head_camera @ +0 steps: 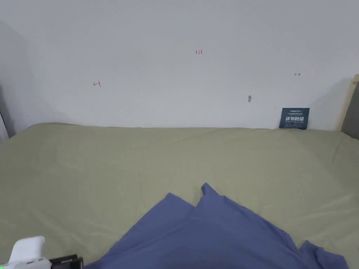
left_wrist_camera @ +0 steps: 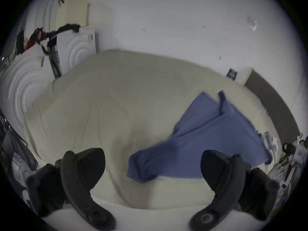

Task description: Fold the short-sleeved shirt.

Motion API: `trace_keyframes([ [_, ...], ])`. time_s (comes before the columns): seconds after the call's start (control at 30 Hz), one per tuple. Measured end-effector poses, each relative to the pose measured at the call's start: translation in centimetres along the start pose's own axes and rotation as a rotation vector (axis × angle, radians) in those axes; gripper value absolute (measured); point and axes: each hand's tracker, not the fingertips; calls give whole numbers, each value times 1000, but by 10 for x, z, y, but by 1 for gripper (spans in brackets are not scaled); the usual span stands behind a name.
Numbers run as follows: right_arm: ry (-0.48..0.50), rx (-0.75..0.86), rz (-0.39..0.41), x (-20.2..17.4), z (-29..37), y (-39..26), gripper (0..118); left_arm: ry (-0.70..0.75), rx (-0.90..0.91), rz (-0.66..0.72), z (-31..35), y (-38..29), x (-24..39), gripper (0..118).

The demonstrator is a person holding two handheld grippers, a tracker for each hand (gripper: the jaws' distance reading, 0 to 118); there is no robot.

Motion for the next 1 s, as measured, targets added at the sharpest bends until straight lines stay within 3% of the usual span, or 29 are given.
trace_keyframes([
  [0.1, 29, 133, 57, -37, 15, 25, 114, -31, 141, -61, 39, 18, 34, 109],
  [0.2, 69, 290, 103, -81, 47, 34, 88, -45, 312, -121, 75, 27, 70, 78],
  [0.3, 53, 413, 165, -121, 71, 31, 8, -31, 441, -161, 94, 23, 99, 0],
  [0.4, 26, 519, 158, -145, 83, 19, 3, -76, 455, -136, 101, 11, 118, 0],
  [0.47, 49, 495, 170, -153, 84, 18, 3, -72, 471, -211, 104, 12, 124, 0],
  [0.63, 91, 462, 185, -166, 80, 8, 3, -33, 443, -231, 99, 10, 120, 0],
  [0.8, 123, 438, 194, -175, 72, -6, 3, 12, 371, -199, 87, 7, 80, 0],
  [1.0, 178, 327, 172, -180, 49, -25, 3, 168, 161, -151, 44, -8, 5, 0],
])
